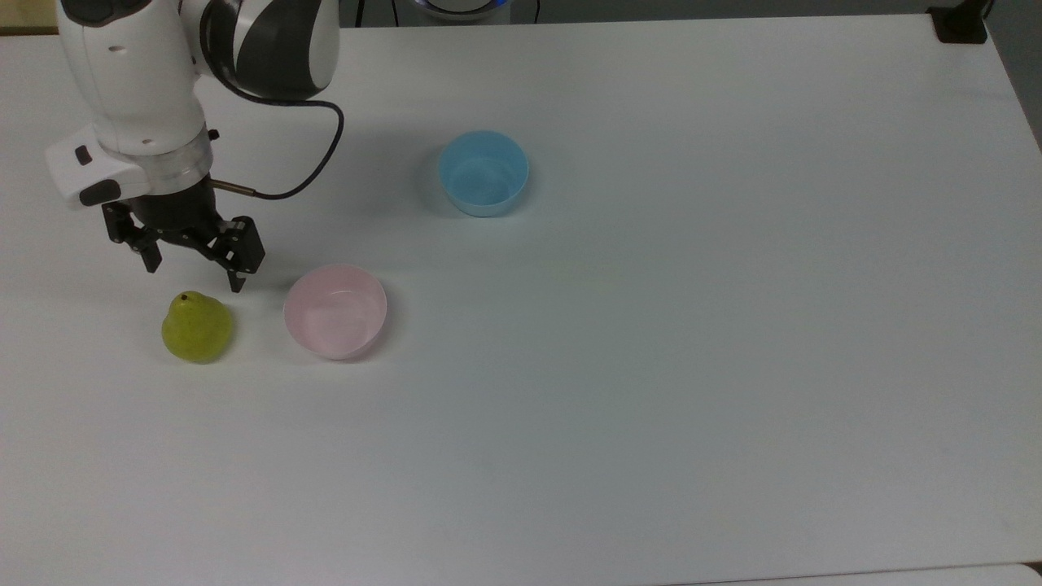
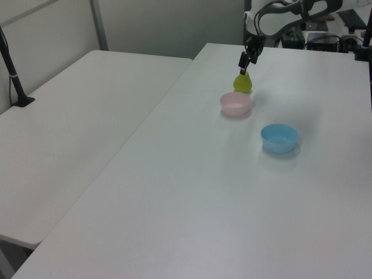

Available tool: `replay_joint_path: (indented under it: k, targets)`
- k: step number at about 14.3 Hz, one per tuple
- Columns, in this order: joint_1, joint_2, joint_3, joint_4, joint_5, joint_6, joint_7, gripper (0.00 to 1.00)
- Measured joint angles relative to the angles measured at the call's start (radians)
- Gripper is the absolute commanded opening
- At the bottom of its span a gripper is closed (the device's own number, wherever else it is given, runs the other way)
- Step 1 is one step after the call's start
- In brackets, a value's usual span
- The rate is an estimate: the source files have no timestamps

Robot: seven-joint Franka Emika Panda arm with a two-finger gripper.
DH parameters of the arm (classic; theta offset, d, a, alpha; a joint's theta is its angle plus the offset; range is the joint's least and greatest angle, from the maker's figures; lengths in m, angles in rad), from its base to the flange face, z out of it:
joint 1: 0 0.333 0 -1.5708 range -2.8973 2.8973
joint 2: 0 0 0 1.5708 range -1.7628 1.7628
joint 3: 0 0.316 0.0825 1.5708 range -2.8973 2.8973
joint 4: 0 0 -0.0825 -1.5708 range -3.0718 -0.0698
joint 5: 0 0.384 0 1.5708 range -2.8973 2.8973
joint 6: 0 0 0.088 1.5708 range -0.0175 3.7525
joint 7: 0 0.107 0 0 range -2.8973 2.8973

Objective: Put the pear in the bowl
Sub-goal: 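Move the open gripper over the yellow-green pear and lower it, then close the gripper around the yellow-green pear, then lift the pear and carry it over the pink bowl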

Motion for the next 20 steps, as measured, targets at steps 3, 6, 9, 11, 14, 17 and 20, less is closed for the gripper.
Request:
replay_joint_path:
  k: [3,6,9,11,14,17,20]
  targets:
    - [-0.024,0.044,0.0,0.0,0.0,0.072,-0.013,1.0]
    - [-0.027,0.089,0.0,0.001,0.0,0.131,-0.013,0.94]
    - [-0.028,0.123,0.0,0.001,0.0,0.186,-0.013,0.79]
    - [-0.027,0.137,0.0,0.001,0.0,0.219,-0.013,0.52]
    - [-0.027,0.142,0.0,0.002,0.0,0.243,-0.013,0.35]
    - [-0.027,0.142,0.0,0.003,0.0,0.244,-0.013,0.35]
    - [-0.028,0.133,0.0,0.017,0.0,0.247,-0.013,0.35]
